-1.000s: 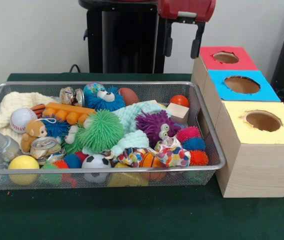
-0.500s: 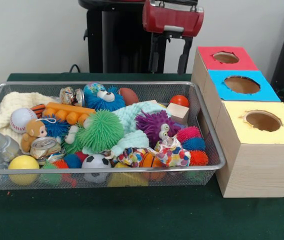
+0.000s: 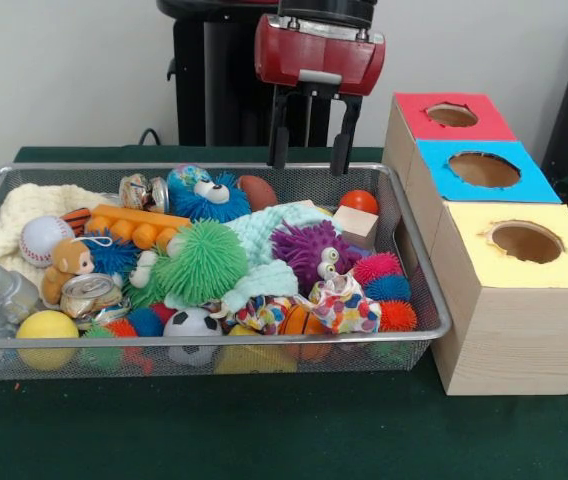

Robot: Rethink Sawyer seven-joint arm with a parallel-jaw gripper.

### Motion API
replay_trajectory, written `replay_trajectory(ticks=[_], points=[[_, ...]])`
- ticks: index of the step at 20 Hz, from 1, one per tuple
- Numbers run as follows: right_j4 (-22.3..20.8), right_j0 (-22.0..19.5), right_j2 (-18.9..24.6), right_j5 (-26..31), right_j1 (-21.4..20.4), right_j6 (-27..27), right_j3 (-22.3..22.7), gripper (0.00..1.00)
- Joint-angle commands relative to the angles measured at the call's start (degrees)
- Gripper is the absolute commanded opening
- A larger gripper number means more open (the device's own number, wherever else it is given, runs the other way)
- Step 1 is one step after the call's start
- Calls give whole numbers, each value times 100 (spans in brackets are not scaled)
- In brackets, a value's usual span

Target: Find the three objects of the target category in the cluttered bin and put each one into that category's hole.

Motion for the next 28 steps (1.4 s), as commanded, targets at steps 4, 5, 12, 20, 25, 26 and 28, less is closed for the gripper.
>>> replay_trajectory(ticks=[4,5,12,20,25,26,28], points=[[-49,-10,513,554,717,235,-1206,100],[-58,29,488,581,777,236,-1309,100],[-24,170,456,1151,1133,126,-2092,100],[-42,230,504,1253,1445,167,-2398,100],[-22,239,470,1222,1508,282,-2235,100],[-32,236,473,1225,1537,268,-2227,100],[-28,244,475,1328,1609,235,-2288,100]])
